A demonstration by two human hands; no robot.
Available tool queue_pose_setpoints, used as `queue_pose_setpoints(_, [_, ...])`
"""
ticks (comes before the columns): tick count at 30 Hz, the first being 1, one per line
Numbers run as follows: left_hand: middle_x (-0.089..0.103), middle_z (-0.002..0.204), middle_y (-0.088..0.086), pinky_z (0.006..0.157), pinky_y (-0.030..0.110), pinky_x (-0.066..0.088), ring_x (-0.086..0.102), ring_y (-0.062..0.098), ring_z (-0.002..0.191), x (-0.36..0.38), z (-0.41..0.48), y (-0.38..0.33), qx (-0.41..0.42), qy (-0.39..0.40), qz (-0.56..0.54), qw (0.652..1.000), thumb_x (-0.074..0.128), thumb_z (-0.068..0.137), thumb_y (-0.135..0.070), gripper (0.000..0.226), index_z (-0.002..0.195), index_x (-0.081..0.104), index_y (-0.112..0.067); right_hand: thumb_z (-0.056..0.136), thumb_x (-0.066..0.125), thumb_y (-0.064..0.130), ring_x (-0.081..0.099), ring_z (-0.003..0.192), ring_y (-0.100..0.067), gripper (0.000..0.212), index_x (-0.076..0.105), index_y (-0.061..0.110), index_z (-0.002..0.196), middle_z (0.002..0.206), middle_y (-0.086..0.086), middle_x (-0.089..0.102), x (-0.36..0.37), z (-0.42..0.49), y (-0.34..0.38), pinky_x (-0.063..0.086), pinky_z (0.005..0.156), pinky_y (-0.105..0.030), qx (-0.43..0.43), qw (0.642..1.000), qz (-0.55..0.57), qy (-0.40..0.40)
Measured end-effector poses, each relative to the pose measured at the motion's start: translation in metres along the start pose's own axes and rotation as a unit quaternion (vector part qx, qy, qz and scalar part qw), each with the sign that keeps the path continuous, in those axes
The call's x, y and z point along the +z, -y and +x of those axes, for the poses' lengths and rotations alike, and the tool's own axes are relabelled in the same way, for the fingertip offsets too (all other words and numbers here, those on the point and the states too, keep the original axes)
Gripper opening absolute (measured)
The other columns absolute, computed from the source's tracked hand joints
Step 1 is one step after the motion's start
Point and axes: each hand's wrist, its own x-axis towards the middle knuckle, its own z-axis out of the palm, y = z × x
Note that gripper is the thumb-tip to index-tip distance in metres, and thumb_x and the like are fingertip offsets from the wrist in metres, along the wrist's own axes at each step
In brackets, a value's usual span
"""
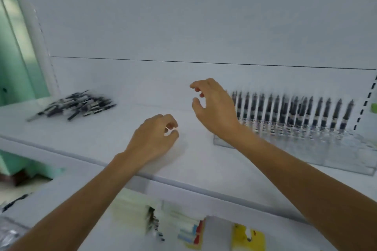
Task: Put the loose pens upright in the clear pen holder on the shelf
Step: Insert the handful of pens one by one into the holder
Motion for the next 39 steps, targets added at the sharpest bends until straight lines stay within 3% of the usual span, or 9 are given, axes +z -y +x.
queue_pose_setpoints(5, [0.064, 0.099, -0.005, 0.085, 0.036, 0.048, 0.061, 0.014, 0.089, -0.087, -0.033, 0.107, -0.088, -0.050, 0.033, 0.994, 0.059, 0.084, -0.021, 0.010, 0.091, 0.059, -0.028, 0.091, 0.052, 0.015, 0.054, 0.104, -0.019, 0.034, 0.053, 0.013, 0.125, 0.117, -0.005, 0.057, 0.094, 0.016, 0.097, 0.045, 0.083, -0.031, 0.020, 0.993, 0.069, 0.096])
queue_pose_setpoints(9, [0.062, 0.098, -0.003, 0.083, 0.032, 0.047, 0.060, 0.015, 0.089, -0.150, -0.070, 0.181, -0.125, -0.054, 0.070, 0.988, 0.059, 0.085, -0.018, 0.012, 0.097, 0.062, -0.022, 0.092, 0.050, 0.019, 0.054, 0.103, -0.017, 0.034, 0.051, 0.016, 0.126, 0.117, -0.002, 0.057, 0.154, 0.025, 0.162, 0.043, 0.083, -0.029, 0.037, 0.983, 0.093, 0.154])
queue_pose_setpoints(16, [0.061, 0.100, -0.001, 0.077, 0.022, 0.039, 0.057, 0.013, 0.089, -0.212, -0.102, 0.263, -0.138, -0.087, 0.064, 0.984, 0.058, 0.087, -0.016, 0.014, 0.100, 0.063, -0.018, 0.089, 0.053, 0.016, 0.056, 0.102, -0.021, 0.030, 0.055, 0.013, 0.119, 0.120, -0.004, 0.055, 0.224, 0.040, 0.232, 0.045, 0.087, -0.035, 0.071, 0.978, 0.112, 0.163])
queue_pose_setpoints(24, [0.061, 0.101, -0.005, 0.070, 0.017, 0.040, 0.056, 0.008, 0.091, -0.192, -0.085, 0.340, -0.160, -0.070, -0.002, 0.985, 0.057, 0.087, -0.016, 0.010, 0.092, 0.058, -0.024, 0.087, 0.055, 0.014, 0.052, 0.091, -0.015, 0.026, 0.058, 0.013, 0.113, 0.101, 0.001, 0.057, 0.288, 0.084, 0.240, 0.047, 0.084, -0.035, 0.036, 0.975, 0.079, 0.204])
queue_pose_setpoints(34, [0.061, 0.110, 0.003, 0.082, 0.022, 0.039, 0.054, 0.012, 0.093, -0.187, 0.040, 0.431, -0.167, -0.027, -0.004, 0.986, 0.055, 0.089, -0.017, 0.019, 0.106, 0.061, -0.015, 0.088, 0.054, 0.015, 0.057, 0.098, -0.021, 0.030, 0.056, 0.011, 0.118, 0.110, -0.004, 0.060, 0.366, 0.183, 0.226, 0.048, 0.091, -0.041, 0.056, 0.969, 0.079, 0.229])
queue_pose_setpoints(39, [0.060, 0.110, 0.006, 0.080, 0.026, 0.039, 0.055, 0.017, 0.091, -0.183, 0.086, 0.483, -0.140, 0.016, 0.023, 0.990, 0.049, 0.091, -0.014, 0.022, 0.109, 0.061, -0.018, 0.090, 0.053, 0.014, 0.057, 0.099, -0.020, 0.029, 0.056, 0.011, 0.118, 0.110, -0.003, 0.060, 0.400, 0.209, 0.226, 0.049, 0.091, -0.040, 0.075, 0.969, 0.066, 0.227])
